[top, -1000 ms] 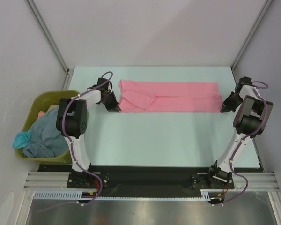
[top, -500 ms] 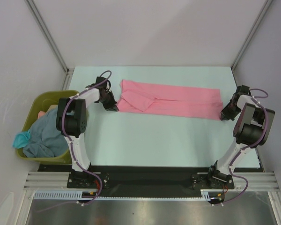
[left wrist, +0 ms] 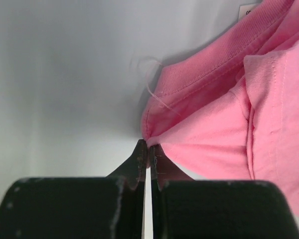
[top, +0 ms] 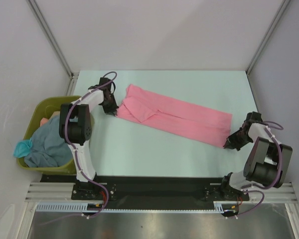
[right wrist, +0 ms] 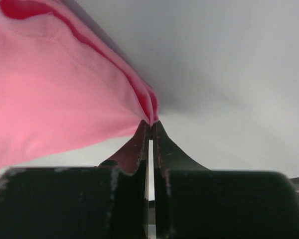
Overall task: Fold and stack the t-shirts
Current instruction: Fold the tshirt
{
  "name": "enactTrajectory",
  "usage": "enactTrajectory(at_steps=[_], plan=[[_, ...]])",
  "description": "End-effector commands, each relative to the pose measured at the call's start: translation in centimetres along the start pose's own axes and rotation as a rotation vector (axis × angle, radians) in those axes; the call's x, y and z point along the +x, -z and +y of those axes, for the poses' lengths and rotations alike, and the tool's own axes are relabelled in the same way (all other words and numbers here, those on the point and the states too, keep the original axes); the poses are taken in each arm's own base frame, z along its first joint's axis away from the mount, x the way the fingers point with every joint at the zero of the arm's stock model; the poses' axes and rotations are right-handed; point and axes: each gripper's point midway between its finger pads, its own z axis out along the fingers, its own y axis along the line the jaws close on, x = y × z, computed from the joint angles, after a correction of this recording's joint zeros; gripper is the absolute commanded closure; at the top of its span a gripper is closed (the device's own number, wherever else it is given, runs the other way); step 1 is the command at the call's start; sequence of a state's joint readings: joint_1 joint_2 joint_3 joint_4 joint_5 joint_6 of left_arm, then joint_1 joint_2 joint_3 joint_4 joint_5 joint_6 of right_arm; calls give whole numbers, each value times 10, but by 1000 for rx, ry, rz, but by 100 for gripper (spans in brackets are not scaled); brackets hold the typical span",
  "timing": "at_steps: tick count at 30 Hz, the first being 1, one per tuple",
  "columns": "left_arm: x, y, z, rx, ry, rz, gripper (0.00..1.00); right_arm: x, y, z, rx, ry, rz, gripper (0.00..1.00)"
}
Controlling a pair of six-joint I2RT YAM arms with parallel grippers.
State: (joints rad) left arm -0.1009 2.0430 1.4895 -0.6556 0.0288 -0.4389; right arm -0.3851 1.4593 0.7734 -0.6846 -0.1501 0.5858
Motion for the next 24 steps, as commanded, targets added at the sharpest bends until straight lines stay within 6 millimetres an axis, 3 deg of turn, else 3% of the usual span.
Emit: enactTrajectory(at_steps=[1,4,5,6,7,8,10,11,13,15,17,19,21,23,24], plan=[[-24,20,35,-148,-68,-67,100,28,19,13,-64,16,16,100],[-29,28,47,-218,-92,-87,99,57,22,18,-70,86,34,92],[-32,31,50,-234,-96,-96,94,61,25,16,-72,91,29,87],[-36,40,52,-256,-101,-118,88,64,25,15,-79,99,30,77],[-37,45,54,-263,-107,-126,82,63,30,17,-92,110,18,74],[-40,51,54,-267,-108,-139,68,64,37,16,-76,128,17,71],[-42,68,51,-254,-103,-167,59,55,48,12,-33,199,-24,57],[-42,72,49,-245,-99,-173,53,48,64,18,-30,226,-53,52],[-38,84,47,-227,-89,-178,49,36,78,22,0,298,-117,39],[-32,89,45,-216,-89,-175,48,28,93,51,-58,425,-180,22],[-27,103,38,-183,-89,-191,48,14,106,96,-160,518,-259,12],[-21,117,29,-137,-91,-218,48,15,96,132,-194,625,-247,12],[-6,119,18,-57,-87,-193,48,6,109,192,-308,709,-323,16],[1,133,0,62,-85,-210,51,4,96,240,-377,823,-337,19],[11,131,-5,101,-82,-200,51,11,95,280,-463,920,-345,21]])
